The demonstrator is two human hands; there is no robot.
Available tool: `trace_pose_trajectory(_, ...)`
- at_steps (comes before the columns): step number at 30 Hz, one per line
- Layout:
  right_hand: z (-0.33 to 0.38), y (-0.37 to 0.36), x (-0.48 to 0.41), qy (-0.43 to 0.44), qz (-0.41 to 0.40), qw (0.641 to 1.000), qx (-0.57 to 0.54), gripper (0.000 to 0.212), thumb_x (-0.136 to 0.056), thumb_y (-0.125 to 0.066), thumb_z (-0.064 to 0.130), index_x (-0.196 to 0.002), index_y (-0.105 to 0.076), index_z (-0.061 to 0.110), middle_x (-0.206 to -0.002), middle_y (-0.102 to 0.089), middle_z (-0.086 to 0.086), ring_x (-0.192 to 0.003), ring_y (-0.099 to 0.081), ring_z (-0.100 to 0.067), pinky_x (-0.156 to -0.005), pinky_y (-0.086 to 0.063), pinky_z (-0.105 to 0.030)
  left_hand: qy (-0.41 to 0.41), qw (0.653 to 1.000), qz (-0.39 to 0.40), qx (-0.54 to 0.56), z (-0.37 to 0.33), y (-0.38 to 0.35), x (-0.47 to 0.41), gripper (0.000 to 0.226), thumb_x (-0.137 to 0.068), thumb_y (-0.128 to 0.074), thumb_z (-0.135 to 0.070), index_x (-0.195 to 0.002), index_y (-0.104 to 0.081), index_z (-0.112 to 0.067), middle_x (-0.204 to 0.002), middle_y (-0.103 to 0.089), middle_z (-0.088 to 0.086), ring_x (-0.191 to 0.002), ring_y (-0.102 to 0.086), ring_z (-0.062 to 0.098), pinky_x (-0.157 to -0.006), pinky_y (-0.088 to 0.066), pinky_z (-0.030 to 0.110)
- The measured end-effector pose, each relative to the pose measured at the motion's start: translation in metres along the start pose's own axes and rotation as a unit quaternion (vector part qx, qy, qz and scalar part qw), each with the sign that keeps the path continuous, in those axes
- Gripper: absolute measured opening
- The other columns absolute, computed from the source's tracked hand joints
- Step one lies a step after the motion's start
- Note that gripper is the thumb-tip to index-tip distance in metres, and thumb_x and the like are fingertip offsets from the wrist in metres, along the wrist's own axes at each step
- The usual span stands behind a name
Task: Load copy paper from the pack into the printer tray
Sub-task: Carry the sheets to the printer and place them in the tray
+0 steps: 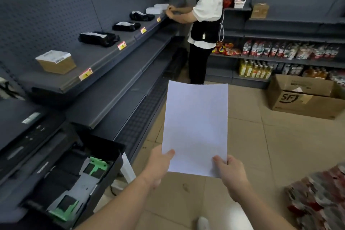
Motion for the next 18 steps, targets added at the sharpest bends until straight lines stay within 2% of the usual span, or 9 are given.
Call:
trace_pose_trajectory(3, 0.024, -0.037, -0.046, 0.011, 0.061, 0.998, 0.032, 0.023, -0.089, -0.061, 0.025, -0.089, -0.065, 0.002, -0.081, -0.068, -0.008, -0.069, -0.059, -0.024, -0.062, -0.046, -0.033, 0.016, 0.996, -0.078, 0.025, -0.004, 0.028, -0.028, 0.020, -0.101, -0.051, -0.016, -0.108, -0.066, -0.027, -0.100, -0.071, -0.016, -0.090, -0.064, 0.002, -0.066, -0.048, 0.018)
trace_pose_trajectory(6, 0.052, -0.087, -0.082, 0.031, 0.156, 0.985, 0.063, 0.013, -0.091, -0.060, 0.022, -0.089, -0.067, 0.011, -0.086, -0.072, -0.009, -0.073, -0.065, -0.022, -0.068, -0.051, -0.035, 0.039, 0.983, -0.175, 0.040, 0.000, 0.063, -0.040, 0.021, -0.099, -0.055, -0.015, -0.114, -0.069, -0.018, -0.100, -0.074, -0.006, -0.090, -0.070, 0.013, -0.074, -0.058, 0.032)
trace_pose_trajectory(8, 0.066, -0.124, -0.097, 0.039, 0.218, 0.970, 0.098, 0.013, -0.090, -0.061, 0.024, -0.085, -0.067, 0.013, -0.086, -0.072, -0.013, -0.075, -0.065, -0.024, -0.070, -0.051, -0.038, 0.053, 0.969, -0.230, 0.070, 0.005, 0.087, -0.038, 0.022, -0.099, -0.056, -0.014, -0.115, -0.069, -0.016, -0.104, -0.075, -0.002, -0.092, -0.071, 0.017, -0.080, -0.059, 0.036)
trace_pose_trajectory(12, 0.080, -0.198, -0.098, 0.052, 0.323, 0.931, 0.160, 0.017, -0.087, -0.063, 0.028, -0.086, -0.068, 0.012, -0.090, -0.074, -0.009, -0.082, -0.068, -0.029, -0.073, -0.054, -0.041, 0.072, 0.934, -0.312, 0.158, 0.028, 0.125, -0.014, 0.023, -0.101, -0.053, -0.014, -0.117, -0.067, -0.021, -0.110, -0.073, -0.005, -0.097, -0.069, 0.014, -0.073, -0.056, 0.024)
trace_pose_trajectory(14, 0.079, -0.234, -0.087, 0.053, 0.369, 0.908, 0.191, 0.016, -0.088, -0.062, 0.027, -0.089, -0.069, 0.012, -0.093, -0.075, -0.010, -0.090, -0.071, -0.030, -0.083, -0.056, -0.045, 0.085, 0.910, -0.358, 0.192, 0.043, 0.143, 0.007, 0.021, -0.101, -0.053, -0.014, -0.115, -0.065, -0.024, -0.110, -0.072, -0.007, -0.096, -0.068, 0.011, -0.065, -0.053, 0.017)
trace_pose_trajectory(18, 0.066, -0.301, -0.059, 0.064, 0.447, 0.858, 0.245, 0.012, -0.093, -0.059, 0.025, -0.089, -0.067, 0.017, -0.092, -0.074, -0.001, -0.089, -0.069, -0.021, -0.084, -0.055, -0.039, 0.110, 0.857, -0.442, 0.241, 0.078, 0.175, 0.041, 0.021, -0.099, -0.055, -0.010, -0.113, -0.068, -0.019, -0.102, -0.074, -0.007, -0.091, -0.069, 0.012, -0.060, -0.051, 0.017)
Point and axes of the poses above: each hand's wrist, its own x-axis away from the middle knuckle, its own y-axis out of the back of the hand, z = x × y, the point moved 6 cm from there along -x, towards the middle knuckle
